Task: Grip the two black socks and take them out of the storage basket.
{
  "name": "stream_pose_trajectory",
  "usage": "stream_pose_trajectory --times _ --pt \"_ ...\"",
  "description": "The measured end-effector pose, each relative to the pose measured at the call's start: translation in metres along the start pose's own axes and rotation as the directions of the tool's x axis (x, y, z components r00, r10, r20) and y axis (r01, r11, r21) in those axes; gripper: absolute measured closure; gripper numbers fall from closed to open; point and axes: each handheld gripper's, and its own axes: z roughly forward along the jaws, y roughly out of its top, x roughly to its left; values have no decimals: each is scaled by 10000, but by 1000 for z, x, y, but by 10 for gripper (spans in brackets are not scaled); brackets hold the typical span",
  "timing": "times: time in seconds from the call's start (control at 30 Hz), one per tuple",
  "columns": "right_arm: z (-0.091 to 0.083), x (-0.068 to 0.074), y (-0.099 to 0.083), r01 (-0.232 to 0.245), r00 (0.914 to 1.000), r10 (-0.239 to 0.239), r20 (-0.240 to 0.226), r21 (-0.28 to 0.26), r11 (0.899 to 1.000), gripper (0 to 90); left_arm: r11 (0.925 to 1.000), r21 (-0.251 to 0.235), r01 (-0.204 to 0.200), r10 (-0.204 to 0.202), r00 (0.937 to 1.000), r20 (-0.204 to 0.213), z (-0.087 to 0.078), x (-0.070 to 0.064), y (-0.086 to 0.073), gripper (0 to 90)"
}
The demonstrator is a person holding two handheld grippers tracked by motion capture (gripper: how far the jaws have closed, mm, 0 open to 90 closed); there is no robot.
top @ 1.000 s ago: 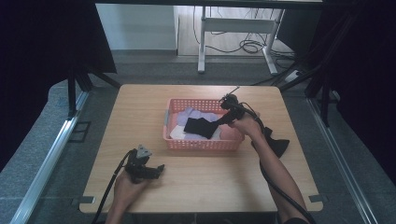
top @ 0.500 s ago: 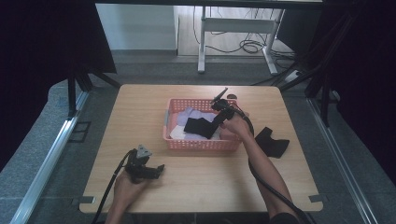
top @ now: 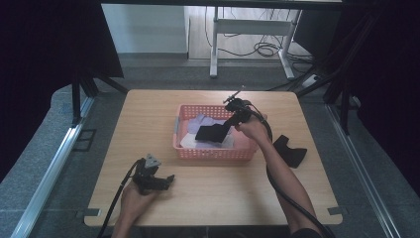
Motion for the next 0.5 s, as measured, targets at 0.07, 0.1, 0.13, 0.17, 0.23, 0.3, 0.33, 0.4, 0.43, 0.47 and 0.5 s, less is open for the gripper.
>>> stream_pose_trajectory --times 0.07,0.1,0.13,0.17,0.23,0.3,0.33,0.4,0.43,0.47,0.5 --pt "-11 3 3 132 9999 -133 -17 -249 9996 861 10000 6 -8 8 10000 1 0 0 0 109" --pt "-16 5 4 201 9998 -201 -3 -332 9992 861 10000 -4 -13 13 10000 -5 0 0 0 108" --pt "-21 7 5 270 9996 -270 7 -407 9988 861 10000 -13 3 -3 10000 8 0 0 0 108" --pt "-25 8 6 356 9994 -355 30 -478 9982 861 10000 -13 -3 3 10000 4 0 0 0 108" --pt "-36 11 8 467 9989 -462 85 -660 9967 860 10000 -13 1 -1 10000 8 0 0 0 108" --pt "-44 13 10 584 9982 -575 149 -755 9954 861 10000 -9 -5 5 10000 0 0 0 0 108" --pt "-47 13 10 601 9981 -588 180 -800 9950 861 10000 -46 12 -12 10000 -2 0 0 0 108" --pt "-55 14 11 671 9976 -655 215 -860 9940 861 10000 -47 13 -13 10000 -5 0 0 0 108" --pt "-58 14 12 668 9977 -652 204 -912 9936 861 10000 -48 16 -16 10000 -3 0 0 0 108" --pt "-62 13 12 651 9978 -639 147 -1006 9928 861 10000 -36 4 -4 10000 -13 0 0 0 109" --pt "-65 13 12 594 9982 -592 55 -1093 9922 861 10000 -37 10 -10 10000 -7 0 0 0 108"
